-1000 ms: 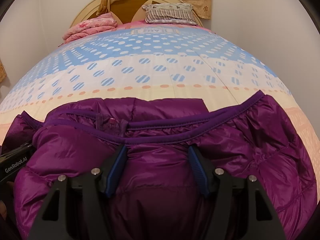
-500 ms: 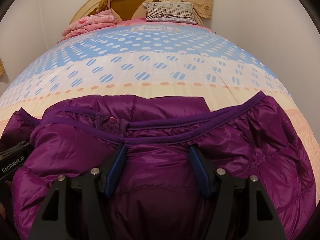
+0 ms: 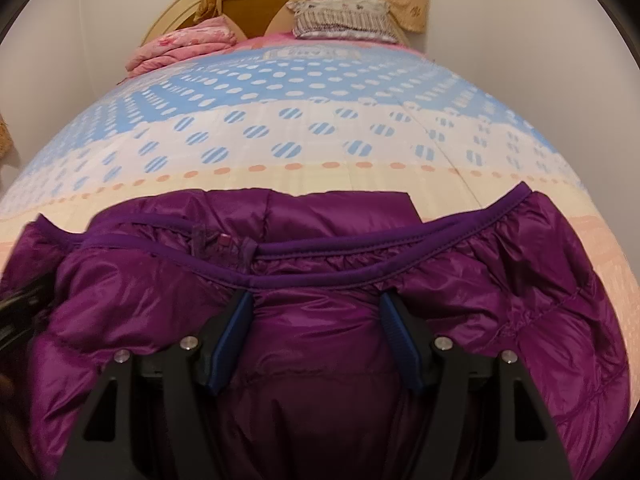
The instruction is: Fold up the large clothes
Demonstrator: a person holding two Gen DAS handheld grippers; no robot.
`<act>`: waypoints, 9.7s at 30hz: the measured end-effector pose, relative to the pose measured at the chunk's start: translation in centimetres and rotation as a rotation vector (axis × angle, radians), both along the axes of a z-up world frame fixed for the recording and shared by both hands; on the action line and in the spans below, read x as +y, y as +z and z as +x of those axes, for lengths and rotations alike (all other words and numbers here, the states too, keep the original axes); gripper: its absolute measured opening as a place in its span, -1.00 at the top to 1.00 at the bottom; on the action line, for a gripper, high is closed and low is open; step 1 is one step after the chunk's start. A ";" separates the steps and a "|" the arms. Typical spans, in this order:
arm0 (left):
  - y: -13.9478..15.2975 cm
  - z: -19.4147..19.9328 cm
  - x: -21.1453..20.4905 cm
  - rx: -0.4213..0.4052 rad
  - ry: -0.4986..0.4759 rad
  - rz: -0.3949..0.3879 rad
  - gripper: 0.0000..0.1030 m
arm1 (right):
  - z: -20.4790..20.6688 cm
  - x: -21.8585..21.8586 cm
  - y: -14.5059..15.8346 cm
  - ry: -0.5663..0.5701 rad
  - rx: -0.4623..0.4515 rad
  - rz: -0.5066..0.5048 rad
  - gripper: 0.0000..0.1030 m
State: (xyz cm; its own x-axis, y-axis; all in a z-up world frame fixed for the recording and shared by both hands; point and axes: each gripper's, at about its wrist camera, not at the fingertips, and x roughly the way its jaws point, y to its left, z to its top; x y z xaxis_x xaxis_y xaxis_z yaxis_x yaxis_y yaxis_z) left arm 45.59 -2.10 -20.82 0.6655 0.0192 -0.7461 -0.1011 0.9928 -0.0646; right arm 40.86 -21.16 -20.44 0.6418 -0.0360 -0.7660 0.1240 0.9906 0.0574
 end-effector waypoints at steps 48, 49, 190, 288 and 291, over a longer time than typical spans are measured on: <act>-3.6 -16.6 6.6 -0.047 -0.041 -0.145 0.71 | -16.0 3.6 -1.6 0.075 -0.066 -0.199 -0.95; -3.2 -16.8 6.4 -0.055 -0.054 -0.138 0.78 | -16.1 3.7 -1.6 0.072 -0.064 -0.204 -0.95; 3.7 -8.6 -12.9 -0.182 -0.281 0.071 -0.96 | -9.5 -10.7 6.2 -0.181 -0.202 0.070 0.30; 0.2 -14.3 -9.5 -0.051 -0.431 -0.024 -0.98 | -15.4 -13.4 1.0 -0.150 -0.126 0.119 -0.15; -0.4 -14.3 -9.7 -0.057 -0.424 -0.044 -0.98 | -15.0 -13.6 0.3 -0.135 -0.113 0.150 -0.14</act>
